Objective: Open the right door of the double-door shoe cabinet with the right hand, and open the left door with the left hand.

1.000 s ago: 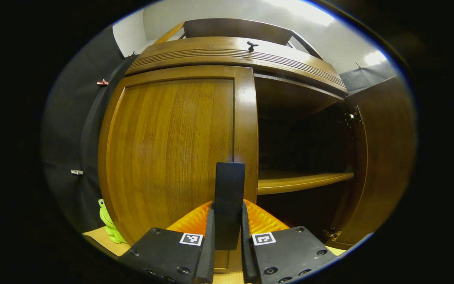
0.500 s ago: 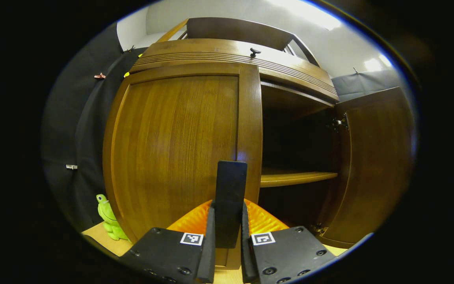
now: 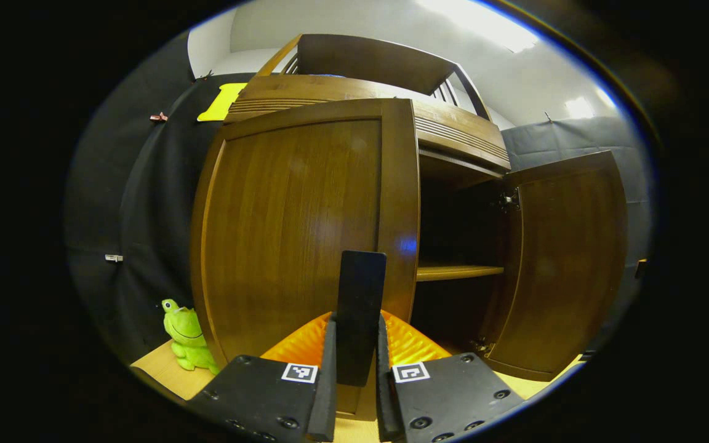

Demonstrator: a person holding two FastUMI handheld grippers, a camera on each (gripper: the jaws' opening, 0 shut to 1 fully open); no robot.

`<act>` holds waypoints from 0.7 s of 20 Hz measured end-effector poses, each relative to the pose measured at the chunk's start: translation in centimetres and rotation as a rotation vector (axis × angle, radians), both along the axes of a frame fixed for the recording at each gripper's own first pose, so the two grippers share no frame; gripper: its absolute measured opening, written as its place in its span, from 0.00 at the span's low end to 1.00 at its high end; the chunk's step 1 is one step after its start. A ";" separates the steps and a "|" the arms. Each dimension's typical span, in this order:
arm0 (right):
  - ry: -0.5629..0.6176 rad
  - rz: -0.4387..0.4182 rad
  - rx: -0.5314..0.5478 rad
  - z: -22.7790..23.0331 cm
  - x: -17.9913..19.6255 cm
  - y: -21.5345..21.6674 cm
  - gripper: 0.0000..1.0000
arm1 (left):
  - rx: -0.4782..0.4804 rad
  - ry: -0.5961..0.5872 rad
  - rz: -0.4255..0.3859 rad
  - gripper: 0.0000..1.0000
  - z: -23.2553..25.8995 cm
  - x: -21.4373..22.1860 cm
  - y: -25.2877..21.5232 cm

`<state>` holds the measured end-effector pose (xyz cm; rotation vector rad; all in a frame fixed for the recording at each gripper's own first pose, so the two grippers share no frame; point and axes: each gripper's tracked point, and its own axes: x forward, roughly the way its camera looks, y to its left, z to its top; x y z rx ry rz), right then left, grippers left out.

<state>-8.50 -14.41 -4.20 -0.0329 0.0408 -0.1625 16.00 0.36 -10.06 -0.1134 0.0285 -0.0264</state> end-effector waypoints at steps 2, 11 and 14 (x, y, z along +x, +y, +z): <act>0.000 0.005 -0.002 0.2 -0.2 0.6 0.96 | -0.008 0.002 -0.007 0.30 0.0 -1.0 0.4; -0.003 0.061 0.022 0.8 -0.6 4.0 0.98 | -0.023 -0.012 -0.012 0.30 0.4 -6.2 3.2; -0.003 0.080 0.022 1.0 -0.5 5.3 0.98 | -0.017 -0.020 -0.006 0.30 0.4 -7.7 4.2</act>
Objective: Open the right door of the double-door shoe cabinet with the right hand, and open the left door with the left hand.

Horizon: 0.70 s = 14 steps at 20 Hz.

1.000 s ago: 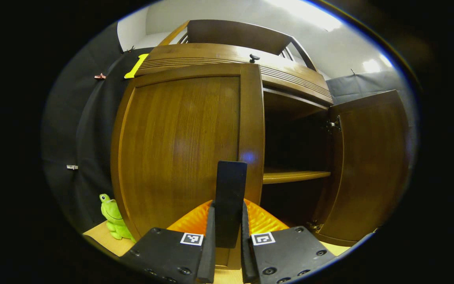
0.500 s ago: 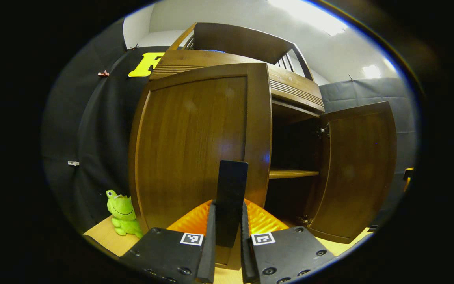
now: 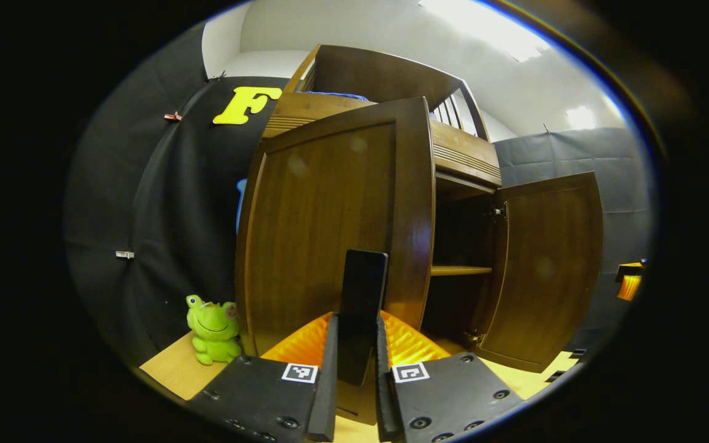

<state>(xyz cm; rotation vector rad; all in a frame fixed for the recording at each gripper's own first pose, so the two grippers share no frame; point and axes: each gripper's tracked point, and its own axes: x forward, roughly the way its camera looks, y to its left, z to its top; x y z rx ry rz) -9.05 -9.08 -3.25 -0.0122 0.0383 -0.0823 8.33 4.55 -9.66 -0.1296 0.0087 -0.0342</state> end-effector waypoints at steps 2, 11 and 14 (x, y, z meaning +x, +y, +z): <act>0.000 0.016 0.004 -0.1 0.0 0.9 0.96 | 0.007 -0.002 0.010 0.30 0.0 -0.8 0.9; -0.002 0.048 0.013 0.0 0.4 3.1 0.96 | 0.030 -0.005 0.038 0.29 0.1 -3.7 3.9; 0.005 0.052 0.014 -0.4 0.5 3.4 0.98 | 0.057 -0.007 0.055 0.29 0.1 -4.3 4.6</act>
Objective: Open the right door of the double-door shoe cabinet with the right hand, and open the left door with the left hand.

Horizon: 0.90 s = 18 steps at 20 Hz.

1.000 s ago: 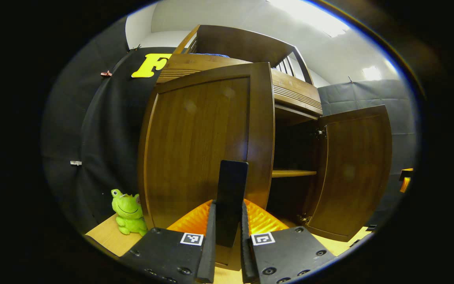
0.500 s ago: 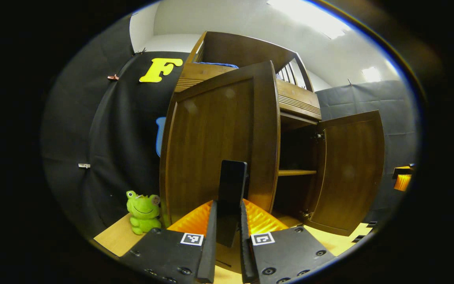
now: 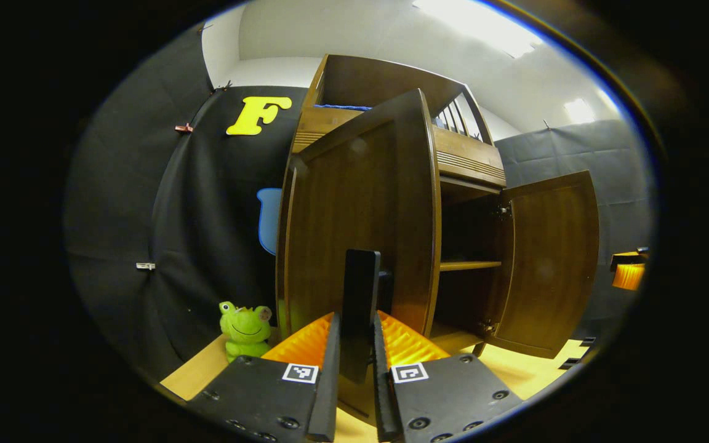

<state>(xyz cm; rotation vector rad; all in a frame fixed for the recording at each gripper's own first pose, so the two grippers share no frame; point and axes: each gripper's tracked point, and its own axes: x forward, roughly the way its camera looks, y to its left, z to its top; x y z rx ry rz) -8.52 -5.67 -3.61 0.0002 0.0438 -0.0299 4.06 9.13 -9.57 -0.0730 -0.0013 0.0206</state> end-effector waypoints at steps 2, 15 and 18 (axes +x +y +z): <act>0.008 0.001 0.001 -0.3 0.2 0.1 0.97 | 0.020 0.000 0.018 0.27 0.1 -0.3 0.6; 0.026 0.030 0.059 -1.6 2.1 1.7 0.96 | 0.047 0.015 0.229 0.22 -0.3 -3.8 7.9; 0.025 0.012 0.065 -1.6 2.3 1.4 0.96 | 0.042 0.006 0.299 0.13 -0.1 -4.9 10.2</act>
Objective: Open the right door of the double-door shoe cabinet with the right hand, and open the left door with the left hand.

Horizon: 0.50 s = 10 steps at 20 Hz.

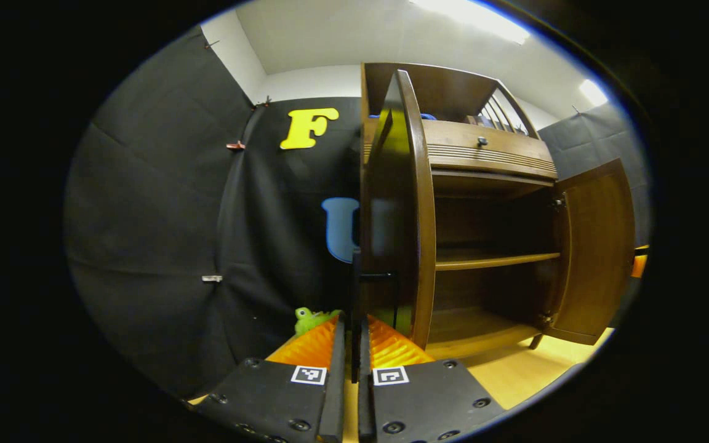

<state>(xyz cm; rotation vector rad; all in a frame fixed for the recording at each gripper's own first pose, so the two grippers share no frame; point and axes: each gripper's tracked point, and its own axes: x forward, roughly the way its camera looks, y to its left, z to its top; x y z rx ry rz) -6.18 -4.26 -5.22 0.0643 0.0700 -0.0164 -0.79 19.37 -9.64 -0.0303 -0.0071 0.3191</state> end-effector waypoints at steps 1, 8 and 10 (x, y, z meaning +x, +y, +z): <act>0.001 -0.005 -0.003 0.0 0.2 -0.1 0.97 | -0.017 -0.001 -0.002 0.13 0.0 -0.3 0.3; 0.017 -0.004 -0.016 -0.6 1.4 0.3 0.97 | -0.028 -0.072 -0.019 0.13 3.6 -4.0 -1.8; 0.025 0.003 -0.012 -0.9 1.9 0.5 0.97 | -0.053 -0.094 -0.103 0.13 4.4 -4.4 -4.6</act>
